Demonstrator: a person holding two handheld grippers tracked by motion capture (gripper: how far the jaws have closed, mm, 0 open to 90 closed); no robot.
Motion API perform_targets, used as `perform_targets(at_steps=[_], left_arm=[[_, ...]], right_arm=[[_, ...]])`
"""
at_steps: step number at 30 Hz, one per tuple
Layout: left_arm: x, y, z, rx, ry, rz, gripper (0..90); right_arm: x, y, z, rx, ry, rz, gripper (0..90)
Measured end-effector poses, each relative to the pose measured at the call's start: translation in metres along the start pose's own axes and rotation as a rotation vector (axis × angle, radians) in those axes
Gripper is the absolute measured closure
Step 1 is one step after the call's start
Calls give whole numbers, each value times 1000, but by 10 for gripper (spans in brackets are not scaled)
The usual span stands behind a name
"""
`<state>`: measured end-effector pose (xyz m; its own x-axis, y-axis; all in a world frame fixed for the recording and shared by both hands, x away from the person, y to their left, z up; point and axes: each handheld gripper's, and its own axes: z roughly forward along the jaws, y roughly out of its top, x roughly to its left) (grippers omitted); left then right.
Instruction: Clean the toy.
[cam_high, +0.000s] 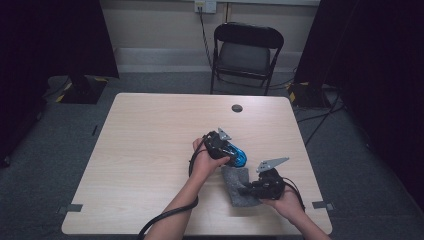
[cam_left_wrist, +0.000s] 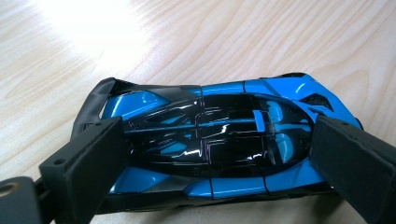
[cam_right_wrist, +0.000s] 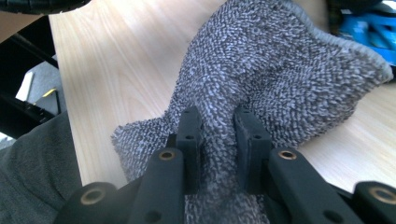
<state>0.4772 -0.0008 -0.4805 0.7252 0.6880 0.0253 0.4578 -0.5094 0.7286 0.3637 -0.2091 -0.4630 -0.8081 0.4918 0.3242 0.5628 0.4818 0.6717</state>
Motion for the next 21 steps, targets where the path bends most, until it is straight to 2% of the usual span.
perform_targets(at_steps=[3,7,11,14,18,21], left_arm=[[0,0,0,3,1,-1,38],[0,0,0,-1,-1,-4,38],[0,1,0,9,4,9,38],[-2,1,0,6,-1,3,38],[-4,1,0,-2,-11,1,38],[-7,1,0,5,-12,2,38]], right_arm=[[-5,-1,-10,-2,-26,4,740],[-19,2,-27,-20,-74,17,739],[-42,11,-43,-62,-105,61,739],[-63,23,-55,-83,-162,76,739],[-83,38,-58,-81,-223,65,739],[-99,48,-50,-59,-264,39,737]])
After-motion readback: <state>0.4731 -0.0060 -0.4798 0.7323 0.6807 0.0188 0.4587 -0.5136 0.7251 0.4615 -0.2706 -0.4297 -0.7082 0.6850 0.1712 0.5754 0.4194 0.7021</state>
